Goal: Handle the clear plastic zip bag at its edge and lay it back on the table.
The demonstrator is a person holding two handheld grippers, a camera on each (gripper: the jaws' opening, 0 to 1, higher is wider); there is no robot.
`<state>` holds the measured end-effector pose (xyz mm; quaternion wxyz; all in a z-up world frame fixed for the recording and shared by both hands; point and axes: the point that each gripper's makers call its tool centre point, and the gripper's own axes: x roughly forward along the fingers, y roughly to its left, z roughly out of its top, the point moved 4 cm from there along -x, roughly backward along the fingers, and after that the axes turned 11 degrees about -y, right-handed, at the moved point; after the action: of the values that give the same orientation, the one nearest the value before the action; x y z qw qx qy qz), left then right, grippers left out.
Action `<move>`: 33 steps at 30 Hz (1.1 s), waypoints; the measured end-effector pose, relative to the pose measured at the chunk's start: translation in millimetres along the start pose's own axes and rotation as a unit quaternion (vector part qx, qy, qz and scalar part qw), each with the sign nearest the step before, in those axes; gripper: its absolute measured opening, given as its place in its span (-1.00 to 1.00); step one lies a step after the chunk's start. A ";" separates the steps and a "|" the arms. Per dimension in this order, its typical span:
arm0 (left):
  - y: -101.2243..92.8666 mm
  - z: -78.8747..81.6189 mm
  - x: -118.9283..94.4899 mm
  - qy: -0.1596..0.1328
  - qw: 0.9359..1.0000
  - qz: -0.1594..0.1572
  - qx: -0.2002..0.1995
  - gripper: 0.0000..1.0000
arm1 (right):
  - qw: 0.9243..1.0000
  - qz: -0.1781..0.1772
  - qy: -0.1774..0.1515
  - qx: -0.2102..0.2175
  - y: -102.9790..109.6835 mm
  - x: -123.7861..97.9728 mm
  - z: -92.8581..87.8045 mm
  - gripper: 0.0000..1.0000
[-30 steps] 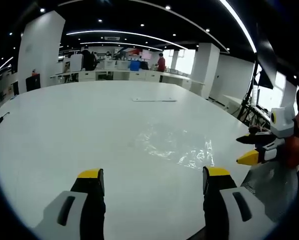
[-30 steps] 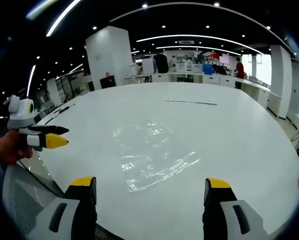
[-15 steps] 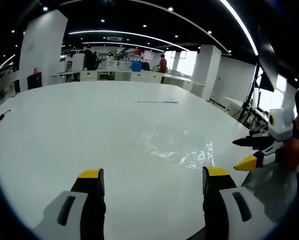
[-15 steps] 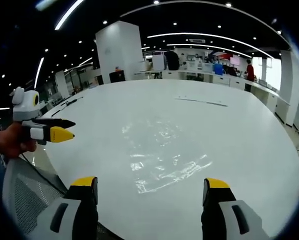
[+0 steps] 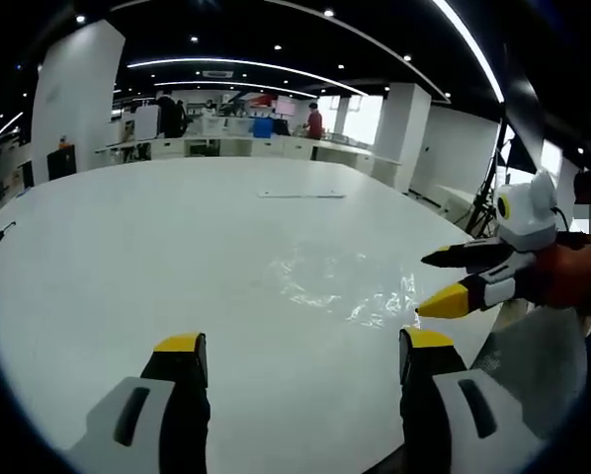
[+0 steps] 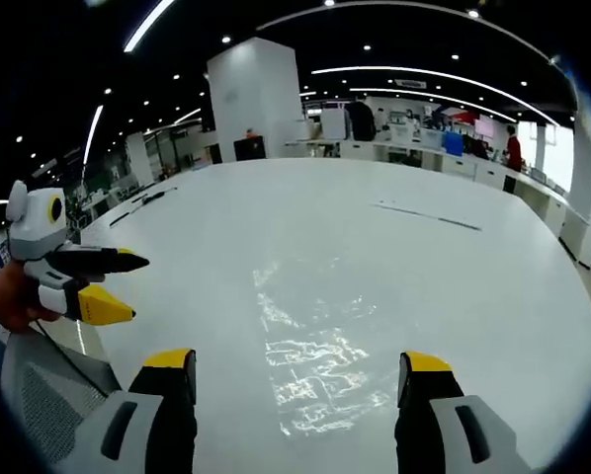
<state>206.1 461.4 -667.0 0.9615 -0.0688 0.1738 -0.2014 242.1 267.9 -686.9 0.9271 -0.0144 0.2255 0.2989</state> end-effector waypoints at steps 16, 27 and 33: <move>-10.7 -8.8 3.4 0.020 0.999 -0.027 0.019 0.57 | 0.999 0.044 0.008 -0.024 18.0 52.0 16.5 0.65; -10.1 -10.2 3.0 0.023 0.999 -0.026 0.018 0.56 | 0.997 0.064 0.017 -0.027 29.4 83.9 20.7 0.62; -9.4 -10.0 2.7 0.023 0.999 -0.024 0.016 0.55 | 0.998 0.058 0.023 -0.019 27.2 107.4 23.8 0.57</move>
<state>201.3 451.2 -675.2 0.9532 -0.0531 0.1909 -0.2283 313.8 352.8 -708.4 0.9024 -0.0256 0.2411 0.3561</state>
